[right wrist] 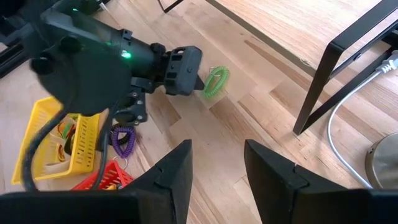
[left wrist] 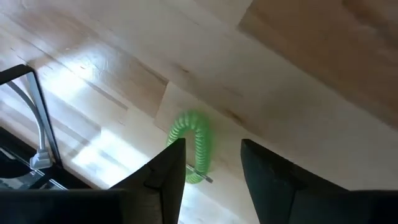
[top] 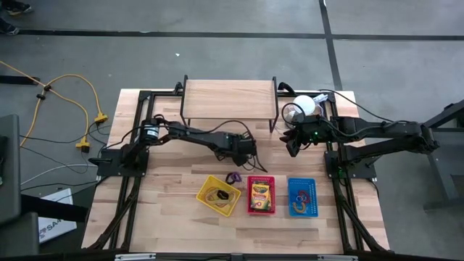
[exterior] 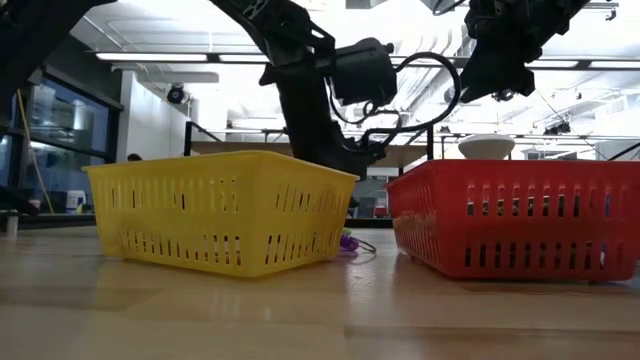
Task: Pick & Place Office Desk Supplies
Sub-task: Put the green spring keychain into the blue bin
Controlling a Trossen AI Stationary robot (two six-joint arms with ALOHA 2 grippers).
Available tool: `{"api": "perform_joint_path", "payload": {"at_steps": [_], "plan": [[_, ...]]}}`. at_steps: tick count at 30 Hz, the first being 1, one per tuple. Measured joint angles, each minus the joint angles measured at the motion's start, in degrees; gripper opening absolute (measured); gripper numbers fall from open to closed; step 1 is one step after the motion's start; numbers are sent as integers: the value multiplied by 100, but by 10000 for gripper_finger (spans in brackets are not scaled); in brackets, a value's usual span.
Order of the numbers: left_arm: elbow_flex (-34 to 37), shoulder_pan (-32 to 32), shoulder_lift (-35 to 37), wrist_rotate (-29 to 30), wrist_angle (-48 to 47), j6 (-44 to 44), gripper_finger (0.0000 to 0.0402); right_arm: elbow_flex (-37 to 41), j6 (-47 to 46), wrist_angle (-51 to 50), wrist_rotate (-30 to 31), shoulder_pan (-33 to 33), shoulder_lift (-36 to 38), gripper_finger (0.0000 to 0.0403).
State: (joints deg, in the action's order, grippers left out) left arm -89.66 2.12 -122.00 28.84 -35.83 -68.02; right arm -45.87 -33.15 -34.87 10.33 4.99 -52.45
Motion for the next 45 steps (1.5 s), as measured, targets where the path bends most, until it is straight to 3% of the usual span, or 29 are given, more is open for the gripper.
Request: {"api": "perform_joint_path", "payload": {"at_steps": [22,30,37,45], "plan": [[-12,277,-151,-105,234,-112,144,0,2,85,2,0,-2,133],[-12,231,-151,-376,72,62,122,0,0,84,2,-1,-2,133],[-14,248,-141,-891,-40,245,120,0,0,83,2,-1,-1,133],[-19,237,-142,-1024,-257,497,120,0,0,83,2,0,0,133]]}}
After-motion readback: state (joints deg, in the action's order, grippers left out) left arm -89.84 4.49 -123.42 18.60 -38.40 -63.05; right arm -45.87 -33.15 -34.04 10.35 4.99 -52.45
